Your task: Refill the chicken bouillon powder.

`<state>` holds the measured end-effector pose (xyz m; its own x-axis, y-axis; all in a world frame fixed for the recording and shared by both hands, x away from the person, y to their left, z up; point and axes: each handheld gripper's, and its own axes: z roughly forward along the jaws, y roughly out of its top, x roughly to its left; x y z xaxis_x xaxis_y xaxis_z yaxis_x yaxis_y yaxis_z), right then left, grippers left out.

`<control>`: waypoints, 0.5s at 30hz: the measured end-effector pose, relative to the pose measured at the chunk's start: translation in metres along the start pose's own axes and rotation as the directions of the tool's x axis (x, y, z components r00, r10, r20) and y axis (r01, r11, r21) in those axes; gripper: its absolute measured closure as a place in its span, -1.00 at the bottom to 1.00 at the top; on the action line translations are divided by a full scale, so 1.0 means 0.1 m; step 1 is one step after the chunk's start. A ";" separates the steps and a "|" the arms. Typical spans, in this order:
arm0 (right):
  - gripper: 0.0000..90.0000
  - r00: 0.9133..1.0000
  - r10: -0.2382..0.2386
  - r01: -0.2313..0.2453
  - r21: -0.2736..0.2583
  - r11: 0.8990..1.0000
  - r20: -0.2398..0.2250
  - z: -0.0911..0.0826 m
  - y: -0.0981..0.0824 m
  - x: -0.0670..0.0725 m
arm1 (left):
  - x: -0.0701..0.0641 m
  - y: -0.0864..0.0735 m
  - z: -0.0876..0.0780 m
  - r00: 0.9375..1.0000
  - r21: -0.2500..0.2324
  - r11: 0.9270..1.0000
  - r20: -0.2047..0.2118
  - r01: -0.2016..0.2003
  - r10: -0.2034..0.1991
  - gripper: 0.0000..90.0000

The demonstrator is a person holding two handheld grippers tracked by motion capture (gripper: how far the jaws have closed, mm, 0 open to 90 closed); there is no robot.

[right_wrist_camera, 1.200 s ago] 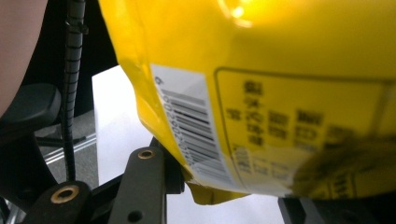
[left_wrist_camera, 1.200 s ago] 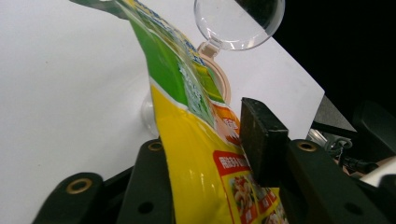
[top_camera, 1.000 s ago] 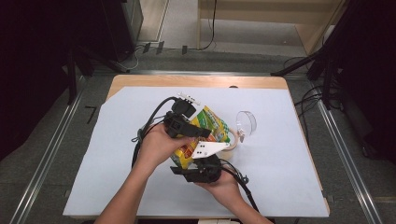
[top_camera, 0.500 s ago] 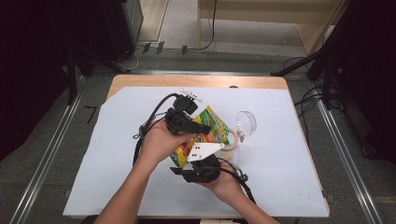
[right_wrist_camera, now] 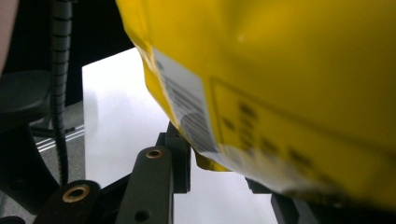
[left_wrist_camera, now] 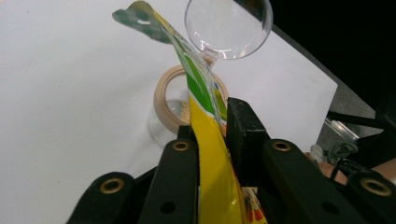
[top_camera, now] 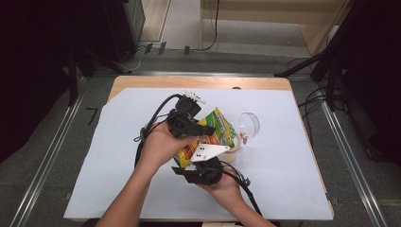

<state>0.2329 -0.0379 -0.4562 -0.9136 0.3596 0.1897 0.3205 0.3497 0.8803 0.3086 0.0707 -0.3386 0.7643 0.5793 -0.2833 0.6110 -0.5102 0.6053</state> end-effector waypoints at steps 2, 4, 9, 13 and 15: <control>0.53 1.000 0.006 -0.006 0.002 1.000 -0.002 0.01 0.01 -0.02 | 0.03 0.02 0.01 1.000 0.003 1.000 -0.001 0.006 -0.006 0.87; 0.53 1.000 0.011 -0.011 0.008 1.000 -0.015 0.00 0.04 -0.04 | 0.05 0.05 0.02 1.000 0.005 1.000 -0.011 0.010 -0.010 0.88; 0.52 1.000 0.023 -0.023 0.002 1.000 -0.016 0.00 0.09 -0.11 | 0.04 0.14 0.05 0.999 0.028 1.000 -0.039 0.011 -0.010 0.88; 0.48 1.000 0.019 -0.019 0.004 1.000 -0.013 -0.01 0.08 -0.11 | 0.08 0.17 0.07 0.999 0.045 0.998 0.001 0.035 -0.036 0.88; 0.42 1.000 0.014 -0.014 0.002 1.000 -0.008 -0.01 0.06 -0.10 | 0.06 0.17 0.08 1.000 0.049 0.998 -0.002 0.029 -0.029 0.88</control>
<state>0.2436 -0.0405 -0.4521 -0.9113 0.3570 0.2054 0.3334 0.3467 0.8767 0.3257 0.0603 -0.3360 0.7461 0.5950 -0.2989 0.6420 -0.5238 0.5599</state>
